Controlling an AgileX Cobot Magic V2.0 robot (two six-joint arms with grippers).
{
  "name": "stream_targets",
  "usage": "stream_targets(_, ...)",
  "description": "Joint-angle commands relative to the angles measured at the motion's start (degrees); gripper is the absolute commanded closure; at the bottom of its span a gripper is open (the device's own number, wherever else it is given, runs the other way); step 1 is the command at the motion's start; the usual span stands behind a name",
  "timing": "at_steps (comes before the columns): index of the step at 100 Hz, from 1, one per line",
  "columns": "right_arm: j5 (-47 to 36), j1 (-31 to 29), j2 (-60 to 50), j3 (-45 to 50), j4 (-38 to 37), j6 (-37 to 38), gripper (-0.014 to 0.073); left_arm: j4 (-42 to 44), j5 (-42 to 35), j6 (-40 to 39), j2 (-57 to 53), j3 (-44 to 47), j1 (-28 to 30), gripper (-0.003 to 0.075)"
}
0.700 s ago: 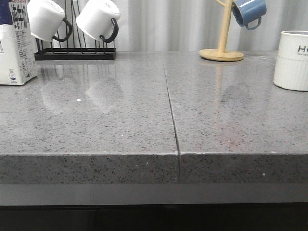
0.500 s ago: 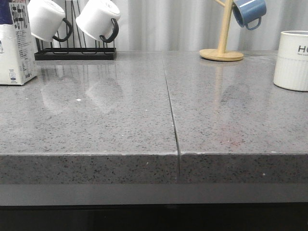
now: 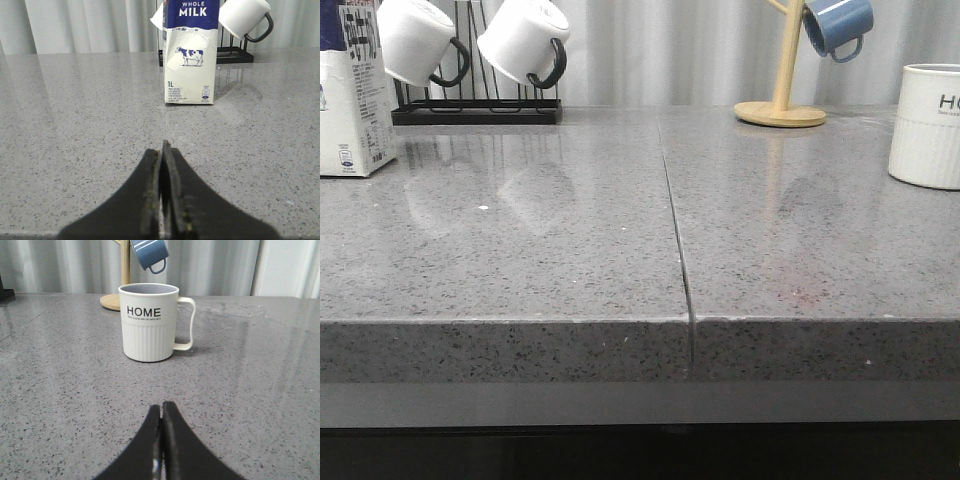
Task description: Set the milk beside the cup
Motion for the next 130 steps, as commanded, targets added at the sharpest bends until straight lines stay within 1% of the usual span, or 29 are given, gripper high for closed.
stream_targets(1, -4.2, -0.3, -0.9, -0.5, -0.4, -0.5, 0.0661, -0.1, -4.6, 0.0, -1.7, 2.5, -0.3, 0.0741)
stream_targets(26, -4.1, -0.3, -0.9, -0.7, -0.4, -0.5, 0.0661, -0.1, -4.6, 0.0, -1.7, 2.5, -0.3, 0.0741)
stream_targets(36, -1.7, -0.3, -0.6, -2.2, -0.4, -0.5, 0.0661, -0.1, -4.6, 0.0, -1.7, 2.5, -0.3, 0.0741)
stream_targets(64, 10.3, -0.3, 5.9, -12.3, -0.4, -0.5, 0.0661, -0.1, -4.6, 0.0, -1.7, 2.5, -0.3, 0.0741)
stream_targets(76, 12.5, -0.3, 10.6, -17.1, -0.4, -0.5, 0.0661, -0.1, -4.6, 0.0, -1.7, 2.5, -0.3, 0.0741)
stream_targets(88, 12.5, -0.3, 15.2, -20.3, -0.4, -0.5, 0.0661, -0.1, -4.6, 0.0, -1.7, 2.5, -0.3, 0.0741)
stream_targets(98, 11.2, -0.3, 18.5, -21.7, -0.4, -0.5, 0.0661, -0.1, -4.6, 0.0, -1.7, 2.5, -0.3, 0.0741)
stream_targets(109, 5.6, -0.3, 21.6, -21.7, -0.4, -0.5, 0.0660, -0.1, -4.6, 0.0, -1.7, 2.5, -0.3, 0.0741)
stream_targets(116, 1.7, -0.3, 23.6, -21.7, -0.4, -0.5, 0.0645, -0.1, -4.6, 0.0, -1.7, 2.5, -0.3, 0.0741)
stream_targets(123, -1.9, -0.3, 26.0, -21.7, -0.4, -0.5, 0.0575, -0.1, -4.6, 0.0, -1.7, 2.5, -0.3, 0.0741)
stream_targets(130, -5.3, -0.3, 29.1, -21.7, -0.4, -0.5, 0.0466, -0.1, -4.6, 0.0, -1.7, 2.5, -0.3, 0.0741)
